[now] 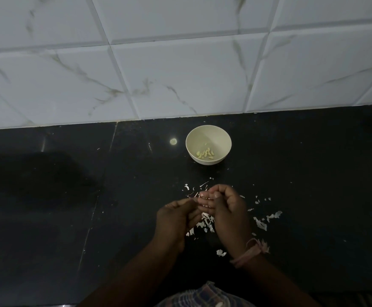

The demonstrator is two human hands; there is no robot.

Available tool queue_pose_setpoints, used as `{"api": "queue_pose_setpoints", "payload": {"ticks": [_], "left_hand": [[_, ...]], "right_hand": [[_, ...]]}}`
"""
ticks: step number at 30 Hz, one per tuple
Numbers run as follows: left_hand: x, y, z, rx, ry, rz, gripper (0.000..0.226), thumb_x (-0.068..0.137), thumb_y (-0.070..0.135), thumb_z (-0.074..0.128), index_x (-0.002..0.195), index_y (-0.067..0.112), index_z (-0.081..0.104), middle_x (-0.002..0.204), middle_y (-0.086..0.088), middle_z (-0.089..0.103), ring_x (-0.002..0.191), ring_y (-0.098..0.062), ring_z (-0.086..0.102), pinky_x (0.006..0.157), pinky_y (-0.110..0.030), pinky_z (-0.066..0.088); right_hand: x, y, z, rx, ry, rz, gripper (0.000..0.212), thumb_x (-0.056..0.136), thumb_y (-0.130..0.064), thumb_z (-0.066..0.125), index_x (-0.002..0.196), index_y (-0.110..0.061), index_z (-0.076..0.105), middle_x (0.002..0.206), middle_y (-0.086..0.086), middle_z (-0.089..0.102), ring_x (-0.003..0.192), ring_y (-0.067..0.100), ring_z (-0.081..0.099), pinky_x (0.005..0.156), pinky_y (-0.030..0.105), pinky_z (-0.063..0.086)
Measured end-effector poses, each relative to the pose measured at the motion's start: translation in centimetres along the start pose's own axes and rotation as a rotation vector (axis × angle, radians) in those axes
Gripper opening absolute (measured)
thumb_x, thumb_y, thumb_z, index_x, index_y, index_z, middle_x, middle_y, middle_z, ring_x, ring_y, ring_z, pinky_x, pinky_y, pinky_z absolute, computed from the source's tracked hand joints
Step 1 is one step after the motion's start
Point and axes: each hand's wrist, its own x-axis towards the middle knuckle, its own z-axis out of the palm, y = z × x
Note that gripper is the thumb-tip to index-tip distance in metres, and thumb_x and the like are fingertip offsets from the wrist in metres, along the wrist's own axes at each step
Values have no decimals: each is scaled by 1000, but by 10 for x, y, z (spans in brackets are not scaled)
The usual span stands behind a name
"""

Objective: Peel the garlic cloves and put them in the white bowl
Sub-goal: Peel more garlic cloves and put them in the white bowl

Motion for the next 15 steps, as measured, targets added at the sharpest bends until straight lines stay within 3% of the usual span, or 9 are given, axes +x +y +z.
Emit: {"api": "queue_pose_setpoints", "payload": {"ticks": [3, 6, 8, 10, 12, 13, 15], "left_hand": [[6, -4, -5, 162, 97, 71, 28, 85, 22, 83, 88, 0, 65, 80, -17, 77, 63, -18, 69, 57, -28, 55], [-1, -2, 2, 232, -19, 107, 15, 98, 12, 67, 99, -2, 72, 87, -16, 78, 75, -21, 73, 67, -30, 57], [1, -2, 4, 348, -38, 198, 14, 99, 7, 62, 102, 5, 76, 86, -12, 79, 80, -21, 75, 73, -31, 59], [6, -2, 4, 478, -41, 280, 27, 95, 0, 60, 109, 16, 77, 92, -4, 80, 86, -16, 76, 81, -34, 60], [8, 0, 6, 524, -64, 283, 46, 88, -2, 61, 127, 21, 70, 111, 0, 78, 102, -16, 75, 93, -42, 60], [9, 0, 7, 492, -58, 271, 49, 87, 0, 64, 132, 20, 67, 119, -2, 76, 106, -17, 73, 93, -43, 59], [7, 3, 9, 388, -37, 246, 33, 86, 6, 75, 119, 12, 73, 107, -10, 78, 88, -17, 76, 72, -34, 61]], "right_hand": [[3, 1, -3, -71, 66, -32, 20, 103, -6, 49, 100, -13, 68, 97, 4, 75, 91, 16, 74, 78, 34, 61], [4, 0, -6, -106, 80, -28, 18, 98, -7, 60, 99, -19, 73, 86, 2, 74, 80, 13, 73, 72, 28, 60], [4, 0, -8, -113, 93, -14, 17, 95, -5, 65, 98, -20, 74, 86, -1, 75, 79, 10, 73, 68, 21, 57], [5, 1, -8, -102, 96, 3, 19, 92, -2, 68, 99, -19, 73, 92, -3, 75, 82, 11, 74, 68, 20, 57], [6, 2, -7, -63, 90, 10, 25, 88, 3, 71, 101, -18, 72, 93, 1, 74, 86, 17, 74, 70, 23, 58], [6, 1, -7, -38, 88, 11, 29, 86, 6, 72, 103, -18, 72, 93, 4, 73, 87, 19, 73, 71, 25, 59], [7, 0, -8, -24, 87, 2, 34, 83, 8, 74, 103, -19, 70, 92, 6, 73, 87, 19, 73, 72, 26, 59]]}}
